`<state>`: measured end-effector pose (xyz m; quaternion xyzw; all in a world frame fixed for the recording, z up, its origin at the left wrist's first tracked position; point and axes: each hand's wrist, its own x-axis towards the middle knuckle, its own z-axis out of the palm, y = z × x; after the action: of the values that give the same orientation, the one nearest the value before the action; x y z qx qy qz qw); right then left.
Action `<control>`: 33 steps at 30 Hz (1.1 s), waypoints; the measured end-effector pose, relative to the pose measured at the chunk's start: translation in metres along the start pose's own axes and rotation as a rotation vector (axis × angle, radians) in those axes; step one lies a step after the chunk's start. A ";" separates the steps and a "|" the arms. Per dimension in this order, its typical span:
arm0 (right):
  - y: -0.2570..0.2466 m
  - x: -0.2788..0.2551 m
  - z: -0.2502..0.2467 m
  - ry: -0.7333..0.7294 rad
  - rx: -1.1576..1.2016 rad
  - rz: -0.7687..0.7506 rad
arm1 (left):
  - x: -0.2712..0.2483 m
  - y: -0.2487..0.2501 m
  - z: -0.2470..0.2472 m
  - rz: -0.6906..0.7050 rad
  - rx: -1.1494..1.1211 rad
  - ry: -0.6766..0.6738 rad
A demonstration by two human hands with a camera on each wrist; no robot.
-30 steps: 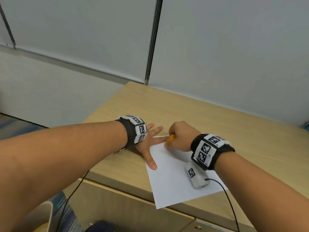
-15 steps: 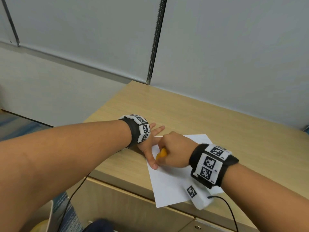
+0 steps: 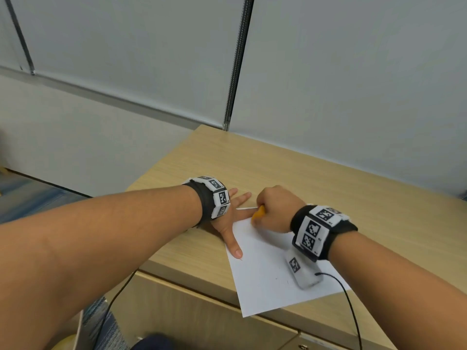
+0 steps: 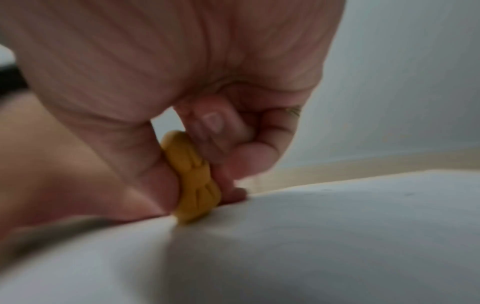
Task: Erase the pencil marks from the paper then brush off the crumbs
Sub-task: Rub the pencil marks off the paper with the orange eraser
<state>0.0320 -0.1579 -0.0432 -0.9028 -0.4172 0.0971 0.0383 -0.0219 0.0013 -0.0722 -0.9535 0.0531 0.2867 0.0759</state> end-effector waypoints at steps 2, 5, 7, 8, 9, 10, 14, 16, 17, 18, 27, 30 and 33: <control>-0.019 -0.014 0.009 -0.095 0.033 -0.122 | 0.001 -0.001 0.002 -0.007 0.012 0.002; -0.008 -0.008 0.004 -0.080 0.032 -0.067 | 0.002 -0.002 0.003 -0.001 -0.003 0.006; 0.003 0.003 -0.003 0.014 -0.011 0.013 | 0.001 0.000 0.002 0.001 -0.013 0.007; 0.003 0.004 -0.002 0.029 -0.021 0.013 | 0.000 0.001 0.001 0.004 -0.012 0.006; -0.003 0.000 0.000 0.001 -0.022 -0.015 | -0.002 0.001 0.000 0.003 -0.007 0.004; -0.010 -0.005 0.005 -0.048 -0.021 -0.077 | -0.003 0.001 0.000 0.001 -0.002 0.004; -0.012 -0.013 0.004 -0.148 0.009 -0.097 | -0.004 0.001 0.000 0.003 -0.002 0.000; 0.003 -0.001 -0.003 -0.032 -0.008 0.010 | -0.002 0.001 0.001 0.004 -0.012 -0.001; 0.007 0.002 -0.003 0.018 -0.009 0.028 | -0.001 0.001 0.000 0.004 -0.008 -0.002; 0.005 0.001 0.000 0.032 -0.002 0.008 | 0.000 0.000 0.001 0.005 -0.003 -0.002; 0.006 0.002 -0.002 0.027 -0.060 0.004 | -0.002 0.001 -0.001 0.007 -0.024 0.000; -0.009 -0.012 0.008 -0.046 -0.015 -0.063 | 0.000 -0.001 0.000 -0.005 -0.008 -0.007; -0.013 -0.028 0.010 -0.106 0.013 -0.086 | -0.002 0.000 -0.001 -0.009 -0.003 -0.010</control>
<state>0.0030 -0.1707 -0.0472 -0.8773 -0.4567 0.1455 0.0261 -0.0234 0.0011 -0.0704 -0.9525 0.0478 0.2911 0.0760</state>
